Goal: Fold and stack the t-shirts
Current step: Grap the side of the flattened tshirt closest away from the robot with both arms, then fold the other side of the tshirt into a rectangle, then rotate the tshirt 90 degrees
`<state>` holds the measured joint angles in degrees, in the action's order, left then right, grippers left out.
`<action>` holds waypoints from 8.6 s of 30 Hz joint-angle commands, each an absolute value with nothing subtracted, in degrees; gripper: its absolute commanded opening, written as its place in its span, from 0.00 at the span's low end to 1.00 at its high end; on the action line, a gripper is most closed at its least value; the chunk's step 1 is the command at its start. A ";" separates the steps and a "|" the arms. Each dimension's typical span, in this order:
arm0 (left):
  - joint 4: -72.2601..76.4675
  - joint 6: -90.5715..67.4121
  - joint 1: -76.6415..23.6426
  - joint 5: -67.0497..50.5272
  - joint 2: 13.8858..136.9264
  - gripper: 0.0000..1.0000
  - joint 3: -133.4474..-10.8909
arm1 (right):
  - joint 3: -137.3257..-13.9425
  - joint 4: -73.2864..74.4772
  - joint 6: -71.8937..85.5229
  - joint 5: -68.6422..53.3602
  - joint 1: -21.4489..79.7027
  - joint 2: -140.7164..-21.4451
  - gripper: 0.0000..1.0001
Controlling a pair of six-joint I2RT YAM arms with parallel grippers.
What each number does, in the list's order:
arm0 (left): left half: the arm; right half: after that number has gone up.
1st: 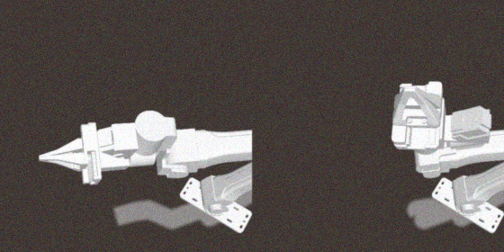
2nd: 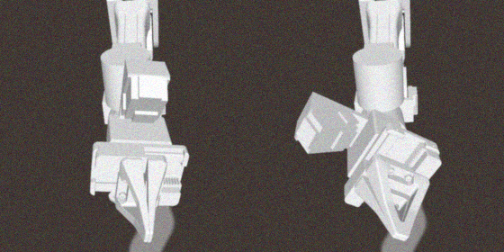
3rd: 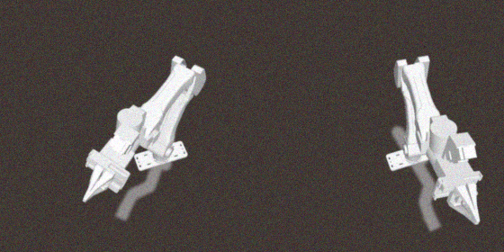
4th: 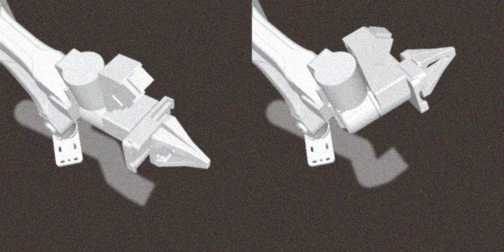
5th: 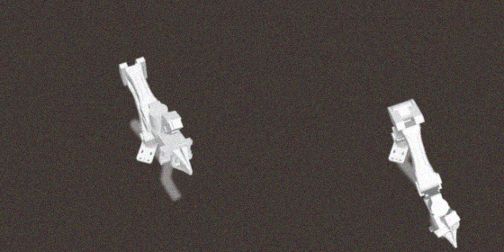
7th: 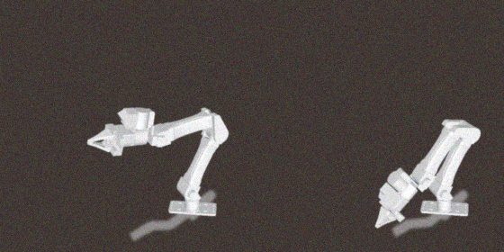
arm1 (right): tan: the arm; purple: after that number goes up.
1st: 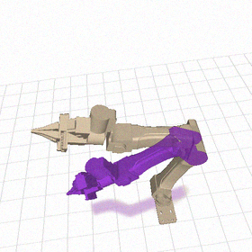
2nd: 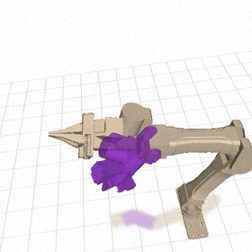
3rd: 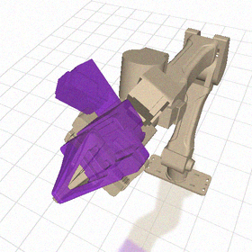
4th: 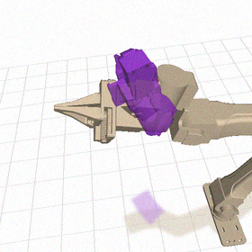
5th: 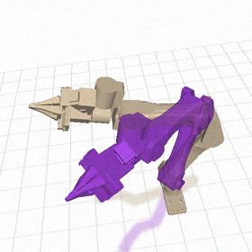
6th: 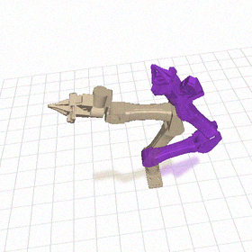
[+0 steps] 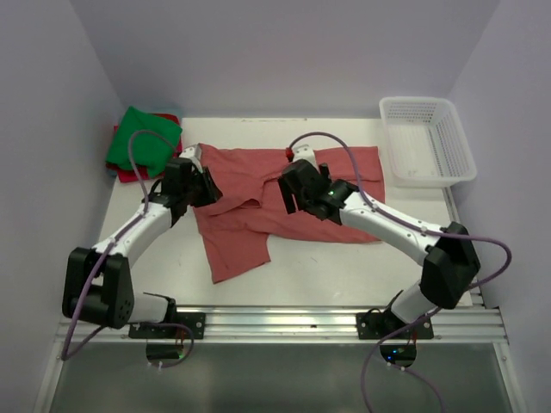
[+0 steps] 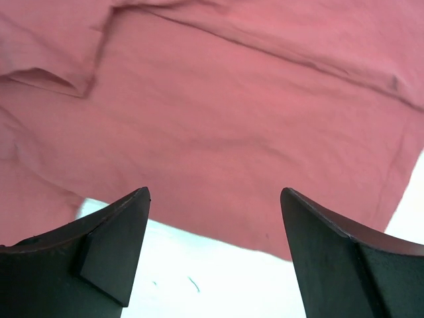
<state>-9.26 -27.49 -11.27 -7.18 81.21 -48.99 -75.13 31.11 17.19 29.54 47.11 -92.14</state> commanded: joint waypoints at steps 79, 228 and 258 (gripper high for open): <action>-52.29 -43.51 -27.95 4.91 49.05 0.00 -60.36 | -37.00 26.72 44.21 30.06 20.22 -68.55 0.87; -2.03 -26.37 -11.61 20.04 93.60 0.00 -66.00 | -72.23 18.02 41.31 43.24 13.62 -105.72 0.00; 13.27 -40.08 -9.05 -7.38 100.01 0.00 -49.49 | -66.62 12.39 34.10 13.54 14.50 -104.04 0.00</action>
